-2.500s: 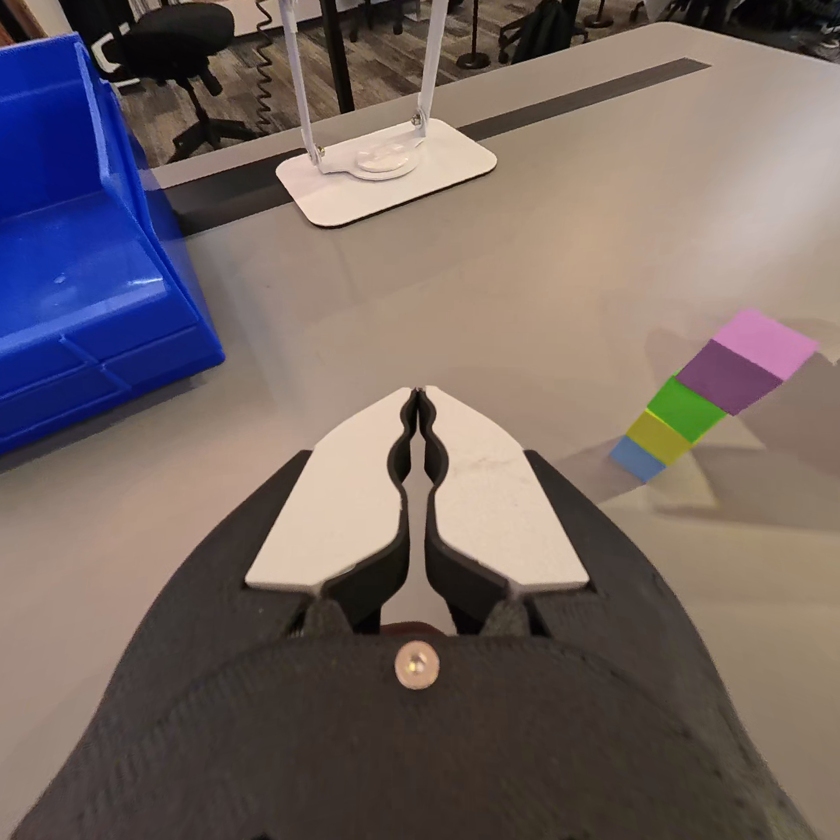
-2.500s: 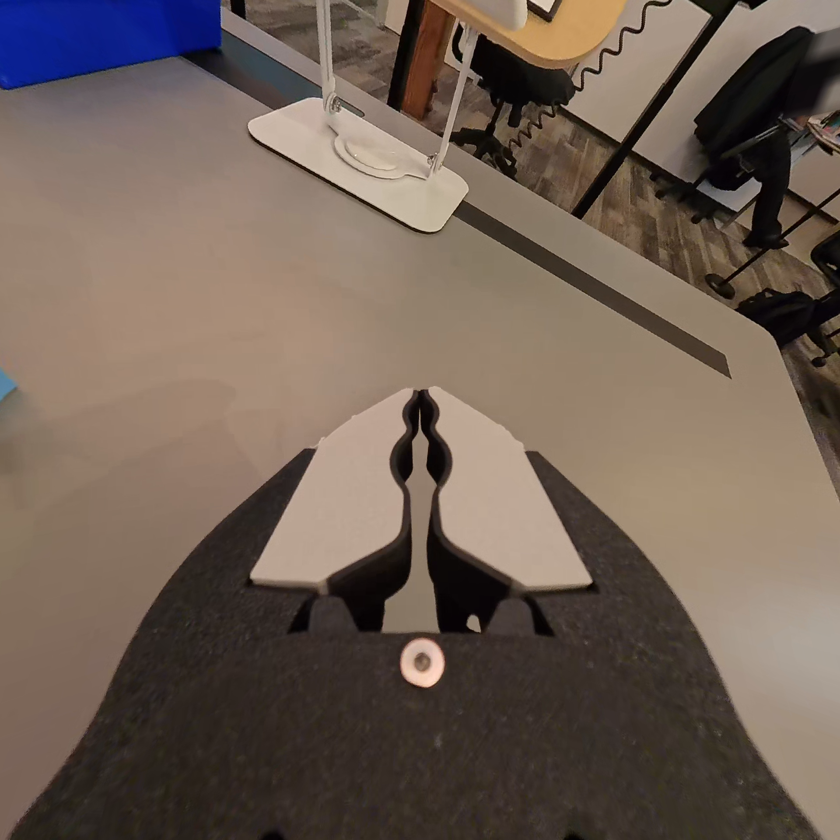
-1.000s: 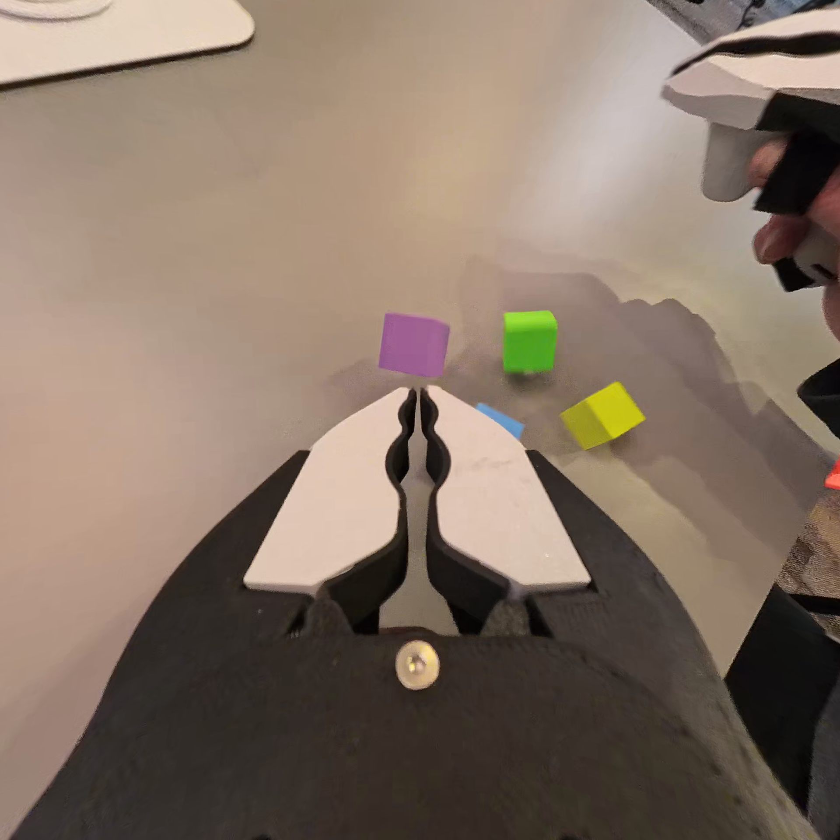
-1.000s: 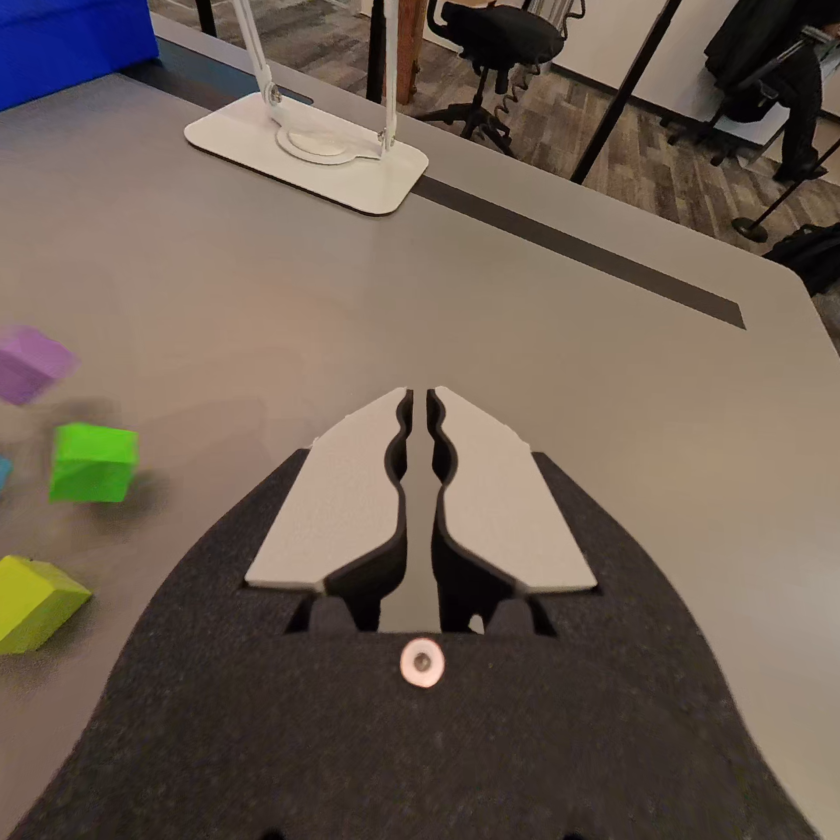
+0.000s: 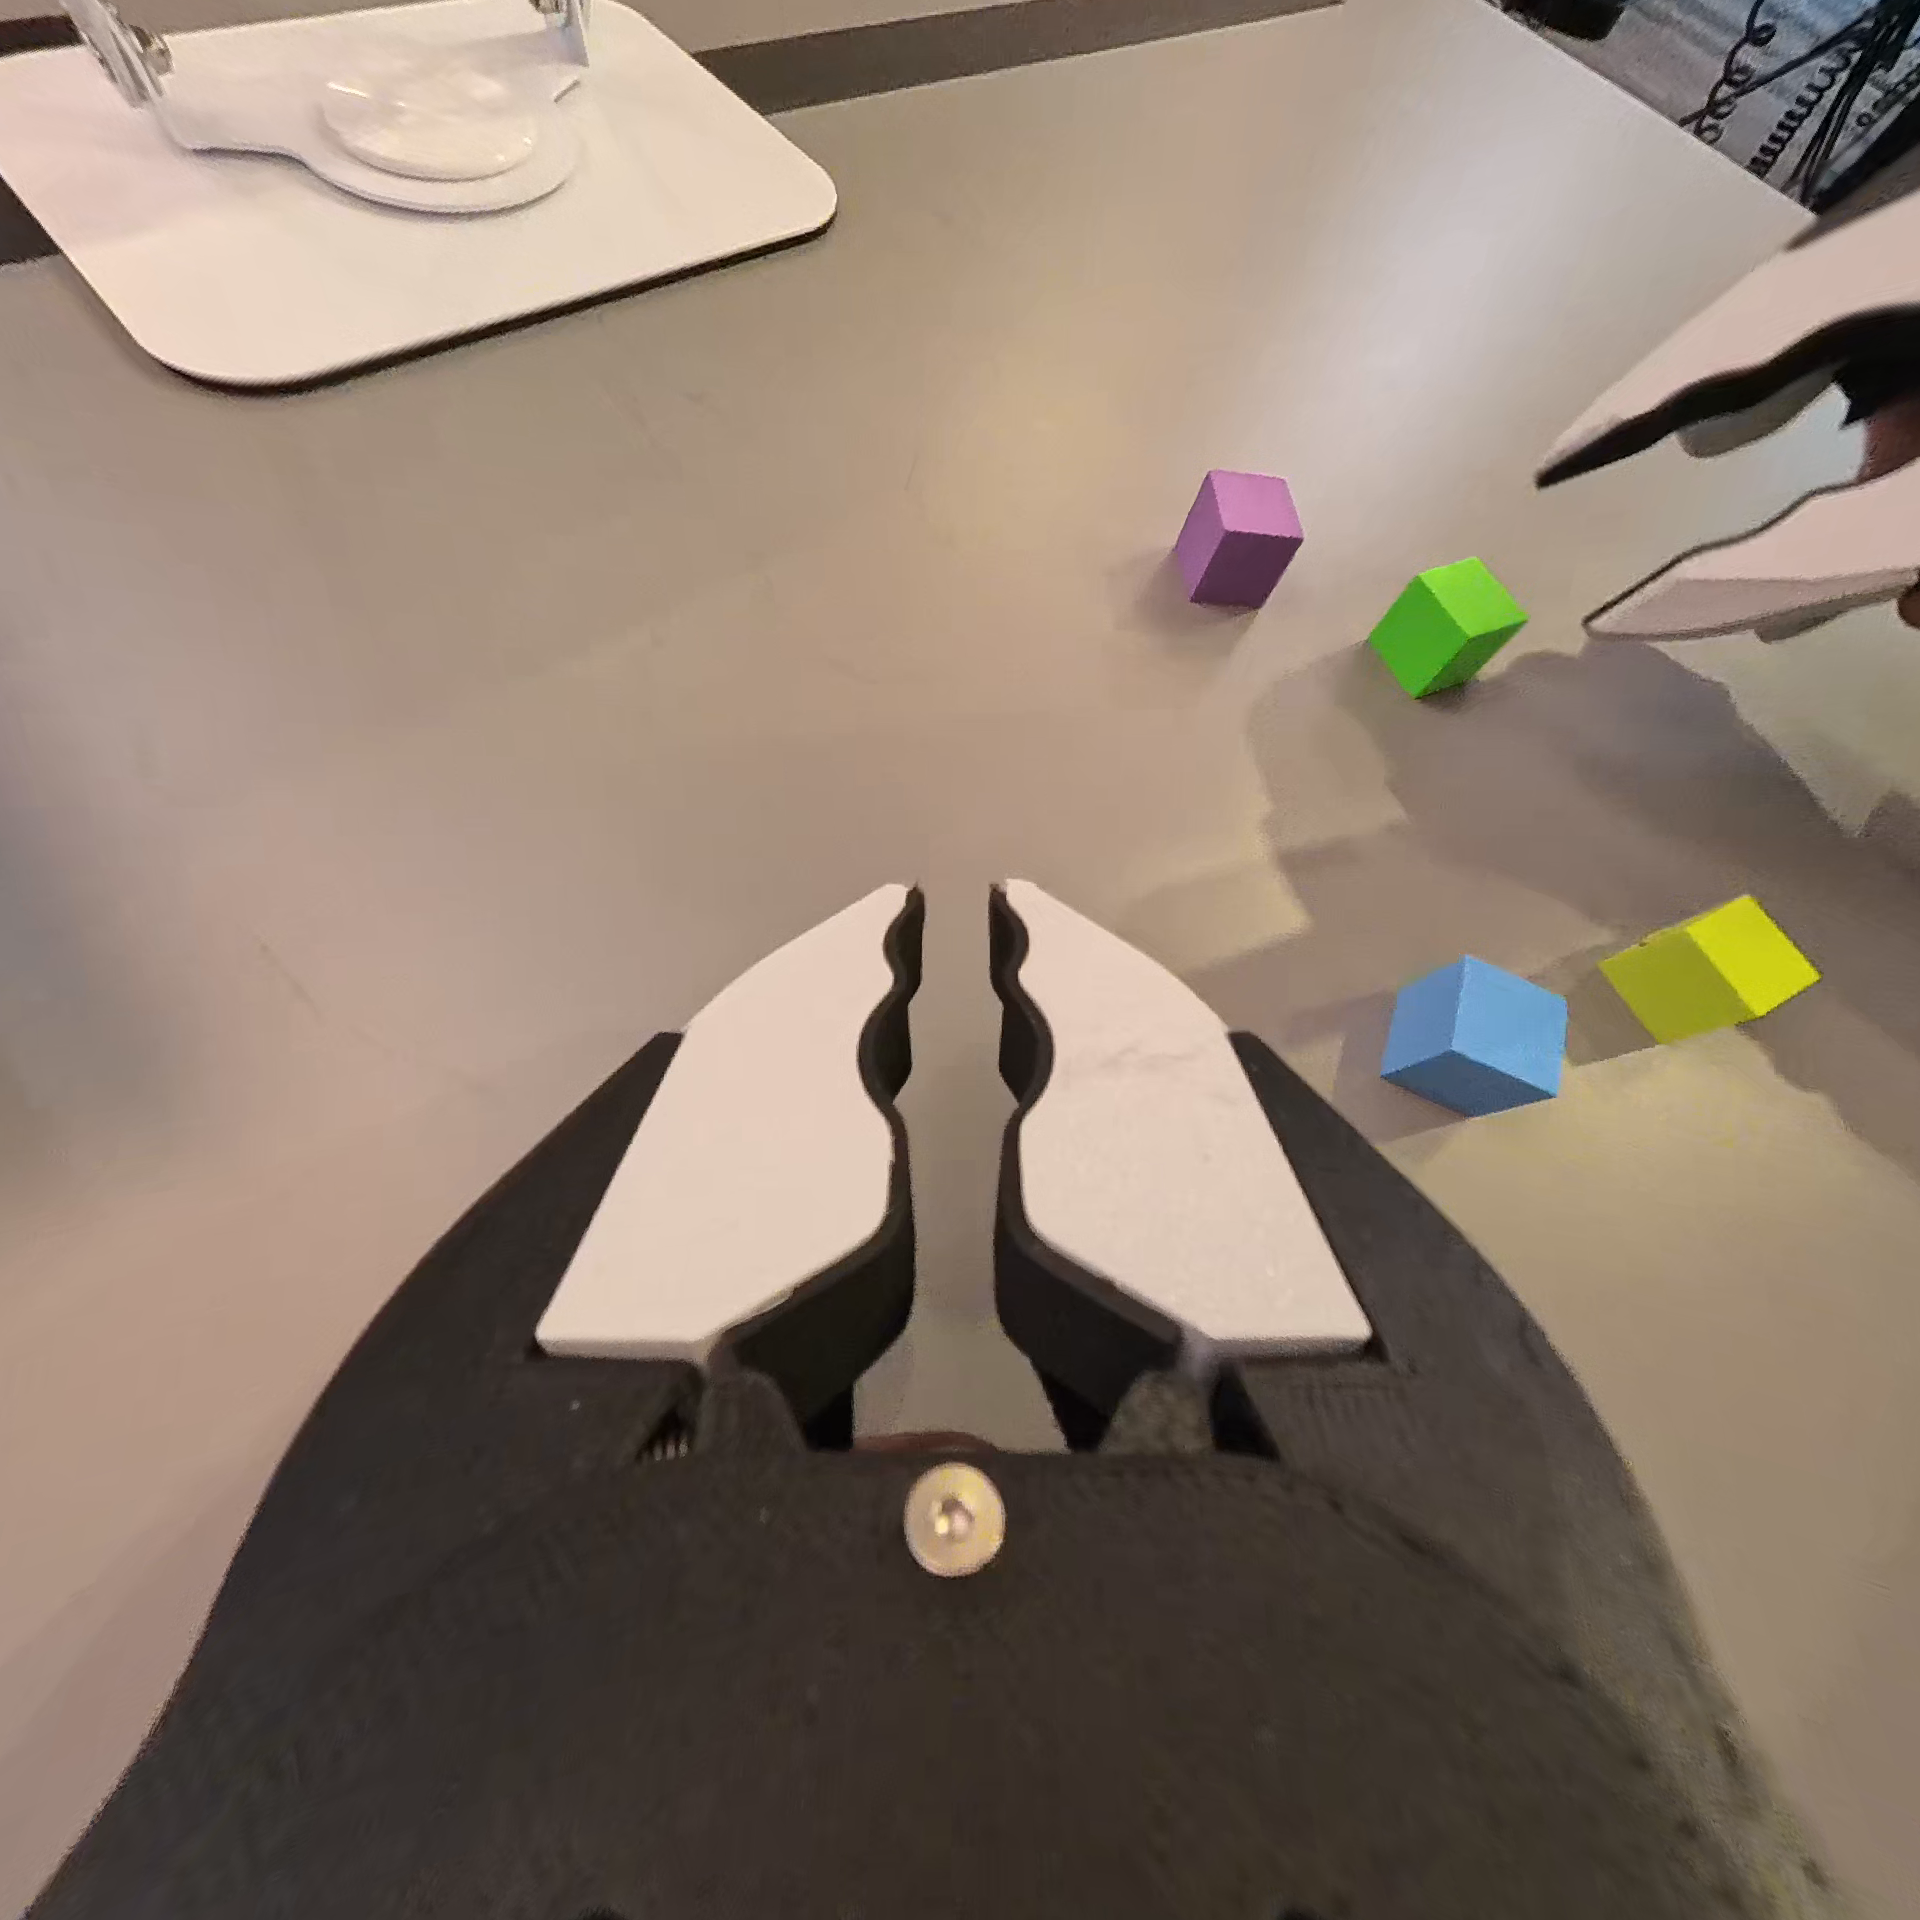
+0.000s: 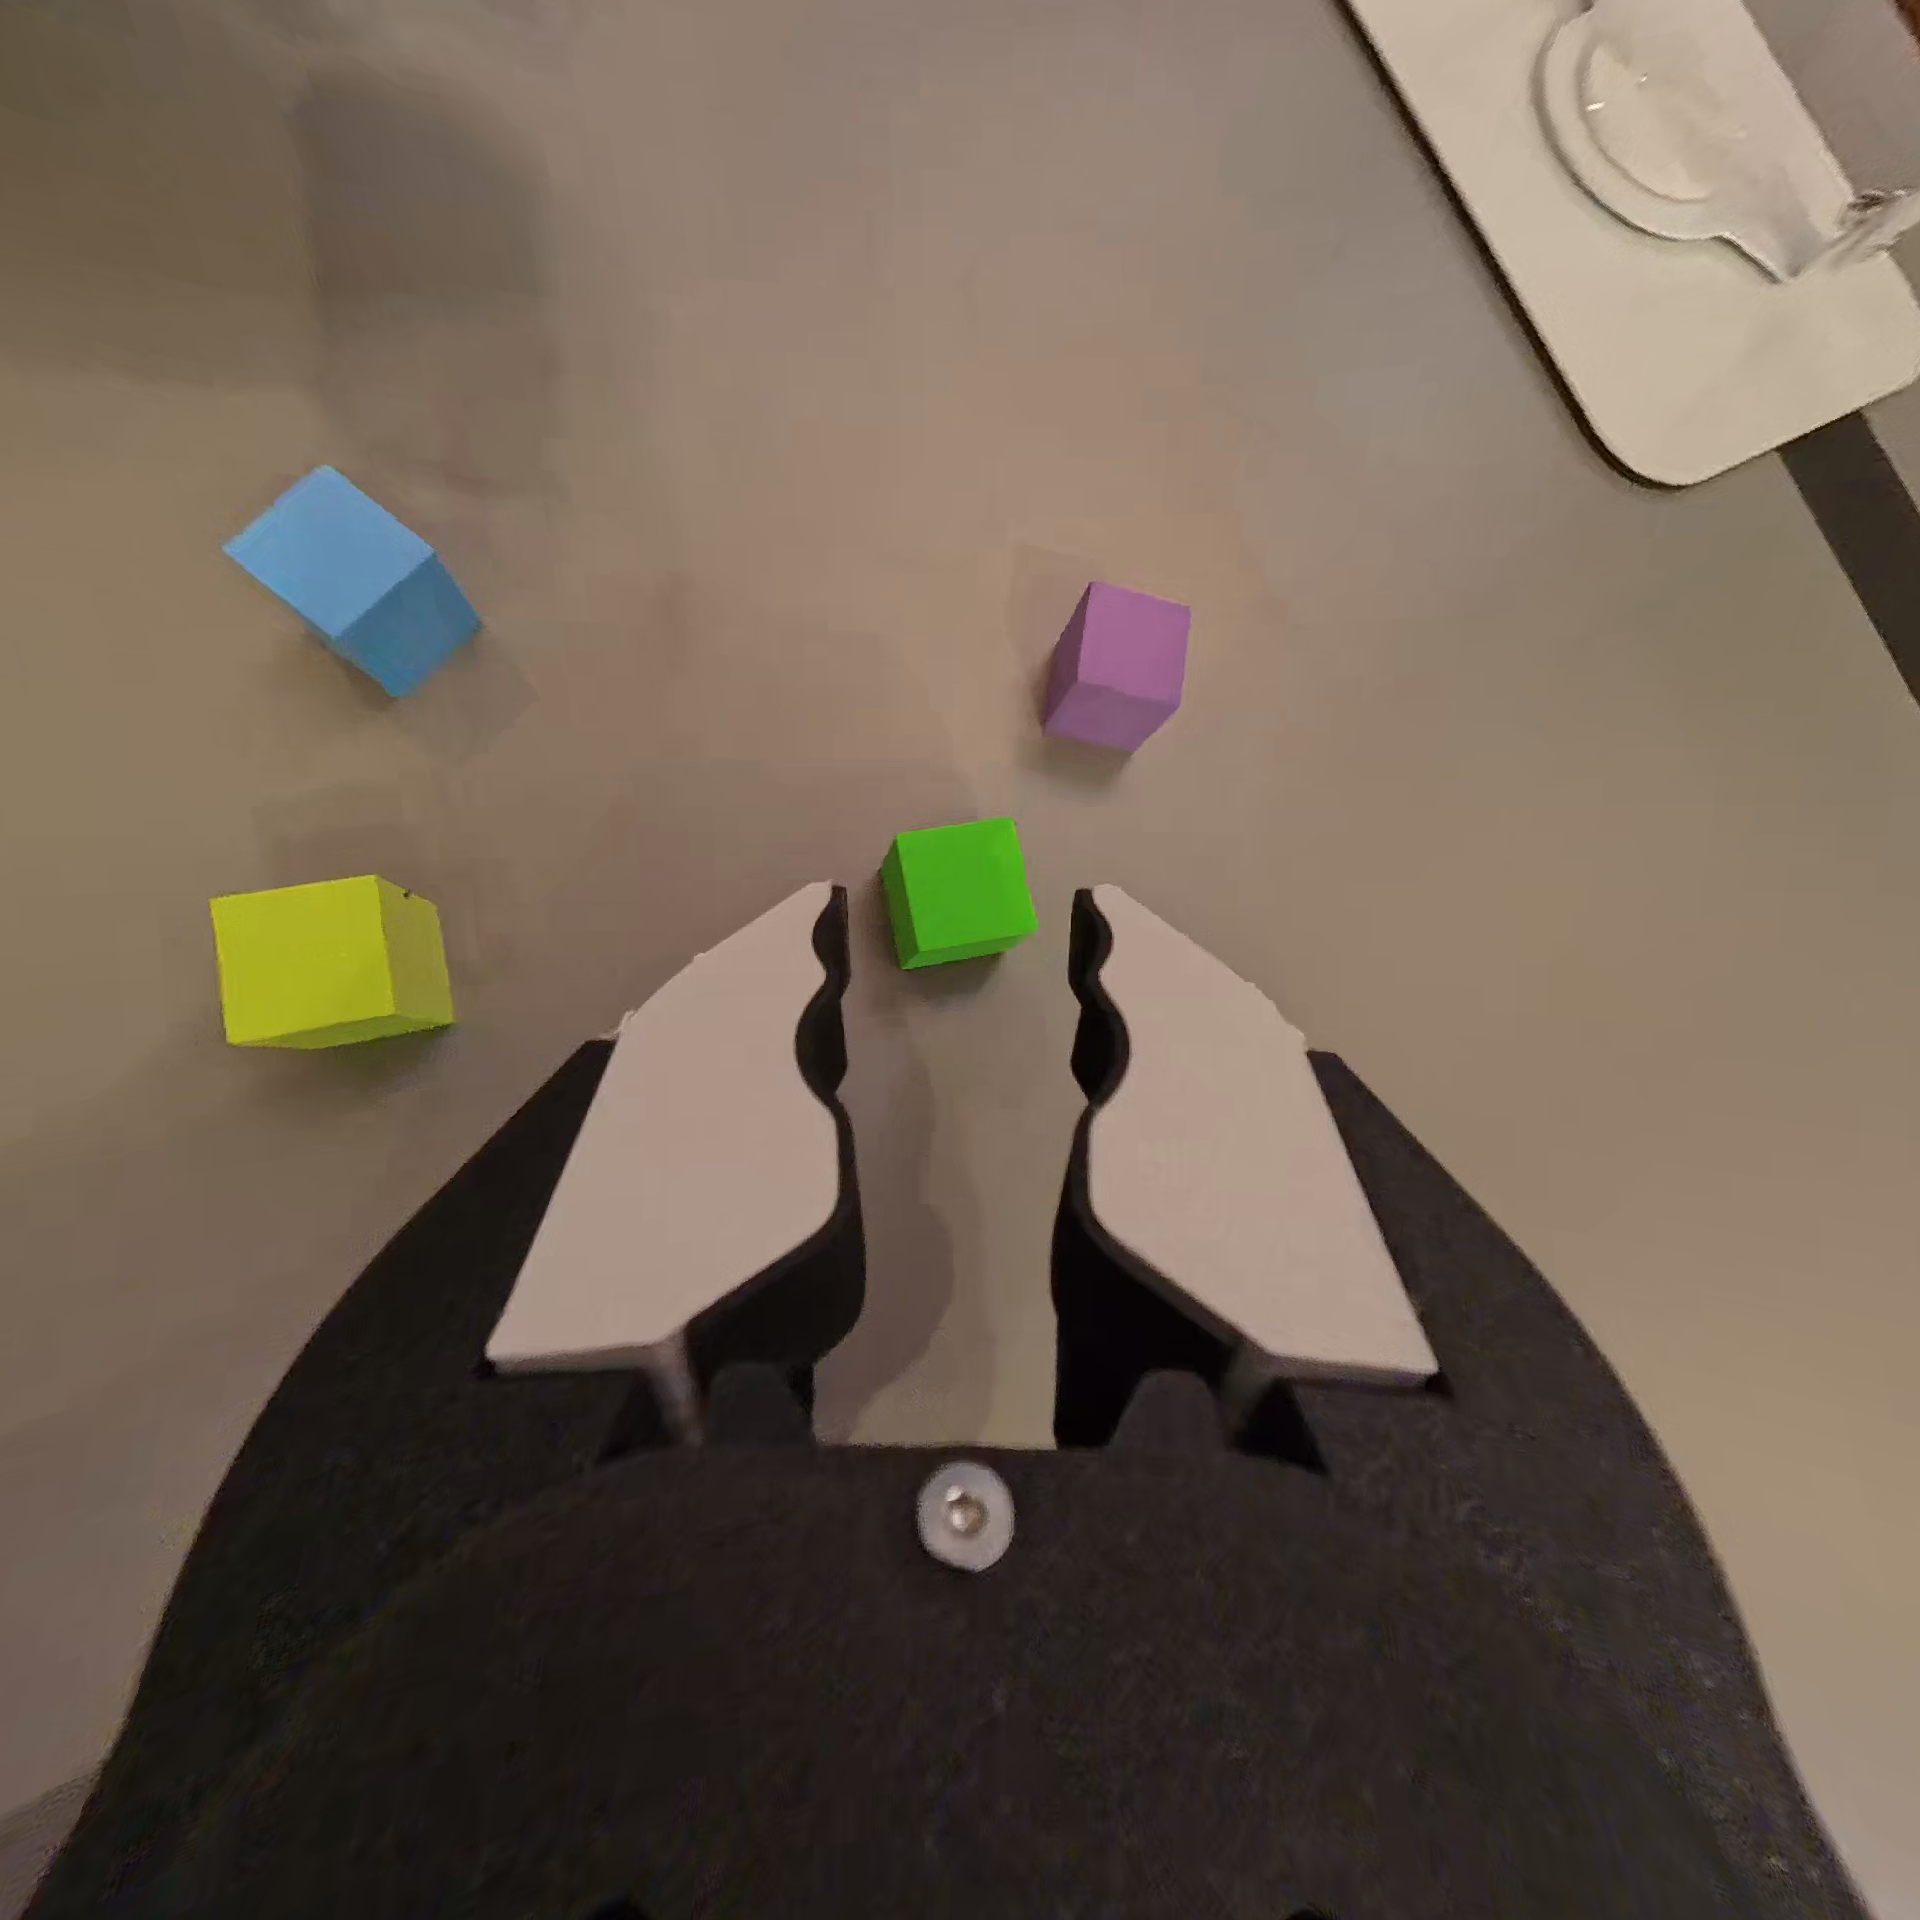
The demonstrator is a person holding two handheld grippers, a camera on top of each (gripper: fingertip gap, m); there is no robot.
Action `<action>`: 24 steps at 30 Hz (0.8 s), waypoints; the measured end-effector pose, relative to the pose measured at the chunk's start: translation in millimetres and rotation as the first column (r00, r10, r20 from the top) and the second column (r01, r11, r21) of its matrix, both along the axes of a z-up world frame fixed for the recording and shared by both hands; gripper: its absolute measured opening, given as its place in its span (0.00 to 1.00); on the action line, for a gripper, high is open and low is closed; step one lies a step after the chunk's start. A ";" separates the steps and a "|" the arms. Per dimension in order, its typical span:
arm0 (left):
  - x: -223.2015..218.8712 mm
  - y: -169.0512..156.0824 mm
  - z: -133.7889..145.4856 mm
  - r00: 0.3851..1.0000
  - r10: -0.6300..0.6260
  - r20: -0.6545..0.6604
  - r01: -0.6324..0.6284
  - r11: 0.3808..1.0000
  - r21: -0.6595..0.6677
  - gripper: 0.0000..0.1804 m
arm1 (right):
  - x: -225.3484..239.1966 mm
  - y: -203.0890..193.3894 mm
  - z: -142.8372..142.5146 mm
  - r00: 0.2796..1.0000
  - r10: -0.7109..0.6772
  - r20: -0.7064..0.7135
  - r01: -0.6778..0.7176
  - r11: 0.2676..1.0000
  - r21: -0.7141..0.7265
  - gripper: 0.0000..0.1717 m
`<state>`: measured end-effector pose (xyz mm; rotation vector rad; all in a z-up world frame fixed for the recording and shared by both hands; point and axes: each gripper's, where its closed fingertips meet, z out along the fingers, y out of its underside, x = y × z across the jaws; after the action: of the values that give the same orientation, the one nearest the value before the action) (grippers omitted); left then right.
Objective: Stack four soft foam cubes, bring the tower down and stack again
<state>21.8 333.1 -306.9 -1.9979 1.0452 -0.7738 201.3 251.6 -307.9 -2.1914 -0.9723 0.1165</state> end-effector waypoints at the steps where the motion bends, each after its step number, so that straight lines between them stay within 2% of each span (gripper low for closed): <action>1: -1.3 -0.5 -0.3 1.000 -0.005 0.000 0.005 1.000 0.019 0.06 | 0.1 2.7 -2.3 1.000 0.016 0.008 -0.016 1.000 -0.019 0.23; 5: -1.6 -5.6 -4.6 0.999 -0.038 -0.019 0.039 0.999 0.036 0.06 | -1.0 3.1 -23.6 0.995 0.076 0.060 -0.066 0.985 -0.158 0.22; 10: -1.9 -3.8 -0.4 0.999 -0.046 -0.011 0.047 0.997 0.058 0.06 | -1.7 10.4 -31.5 0.993 0.067 0.098 -0.047 0.981 -0.189 0.16; 19: 1.2 -4.9 -2.7 0.998 -0.049 0.030 0.049 0.999 0.015 0.06 | 0.6 47.5 12.6 0.985 -0.174 0.006 0.173 0.975 -0.139 0.16; 24: -1.4 -2.7 -0.9 0.998 -0.042 0.044 0.042 0.999 0.007 0.06 | -1.0 62.6 5.1 0.971 -0.237 0.044 0.241 0.954 -0.176 0.16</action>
<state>20.5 330.4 -307.9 -1.9501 1.0657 -0.8325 200.3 314.2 -302.8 -2.4641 -0.7238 0.0683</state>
